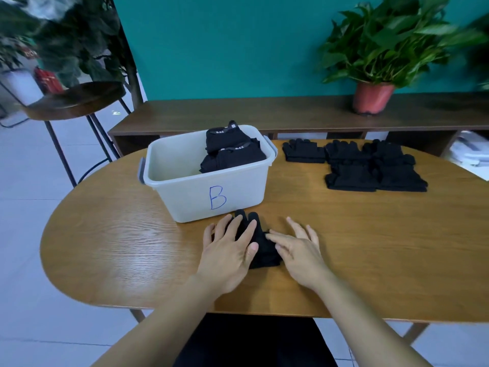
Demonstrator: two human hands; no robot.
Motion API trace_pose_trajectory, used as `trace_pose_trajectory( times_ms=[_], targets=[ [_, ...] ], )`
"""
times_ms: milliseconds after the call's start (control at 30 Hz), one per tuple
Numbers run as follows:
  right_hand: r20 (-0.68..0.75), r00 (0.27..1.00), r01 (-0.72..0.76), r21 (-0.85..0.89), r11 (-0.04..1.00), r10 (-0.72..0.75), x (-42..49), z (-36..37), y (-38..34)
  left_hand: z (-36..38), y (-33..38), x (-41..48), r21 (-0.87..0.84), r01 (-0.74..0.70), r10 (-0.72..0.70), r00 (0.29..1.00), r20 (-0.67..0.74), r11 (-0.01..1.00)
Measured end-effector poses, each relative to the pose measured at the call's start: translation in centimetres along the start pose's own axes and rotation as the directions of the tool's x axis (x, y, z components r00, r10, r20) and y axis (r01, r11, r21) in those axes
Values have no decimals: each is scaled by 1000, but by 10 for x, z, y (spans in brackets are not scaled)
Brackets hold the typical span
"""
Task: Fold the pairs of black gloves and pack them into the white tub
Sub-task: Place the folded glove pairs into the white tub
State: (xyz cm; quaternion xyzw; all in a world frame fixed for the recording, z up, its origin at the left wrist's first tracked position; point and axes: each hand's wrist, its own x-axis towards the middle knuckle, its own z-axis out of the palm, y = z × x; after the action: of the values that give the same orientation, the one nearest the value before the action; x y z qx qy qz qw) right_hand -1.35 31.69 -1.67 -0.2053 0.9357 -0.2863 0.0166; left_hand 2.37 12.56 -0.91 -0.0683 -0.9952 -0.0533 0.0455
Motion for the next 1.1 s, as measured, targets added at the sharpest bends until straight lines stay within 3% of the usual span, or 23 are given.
trace_pose_trajectory(
  times_ms=[133, 267, 433, 600, 767, 1100],
  targets=[
    [4, 1000, -30, 15, 999, 30, 0, -6, 11, -3, 11, 4, -53, -41, 38, 998, -53, 998],
    [-93, 987, -126, 92, 988, 135, 10, -28, 18, -16, 22, 11, -91, -81, 77, 996, -49, 993],
    [-202, 974, -96, 60, 994, 106, 47, -72, 34, -35, 49, 56, -156, -173, 164, 984, -67, 972],
    [-260, 953, -161, 12, 987, 158, 82, -108, 75, -26, 82, 110, -181, -159, 165, 986, 19, 971],
    [-218, 958, -204, -65, 977, 185, 115, -134, 114, -7, 102, 173, -234, -70, 95, 991, 97, 970],
    [38, 984, -146, -393, 908, 175, 201, -134, 163, 30, 115, 292, -52, 76, -69, 991, 113, 996]
  ],
)
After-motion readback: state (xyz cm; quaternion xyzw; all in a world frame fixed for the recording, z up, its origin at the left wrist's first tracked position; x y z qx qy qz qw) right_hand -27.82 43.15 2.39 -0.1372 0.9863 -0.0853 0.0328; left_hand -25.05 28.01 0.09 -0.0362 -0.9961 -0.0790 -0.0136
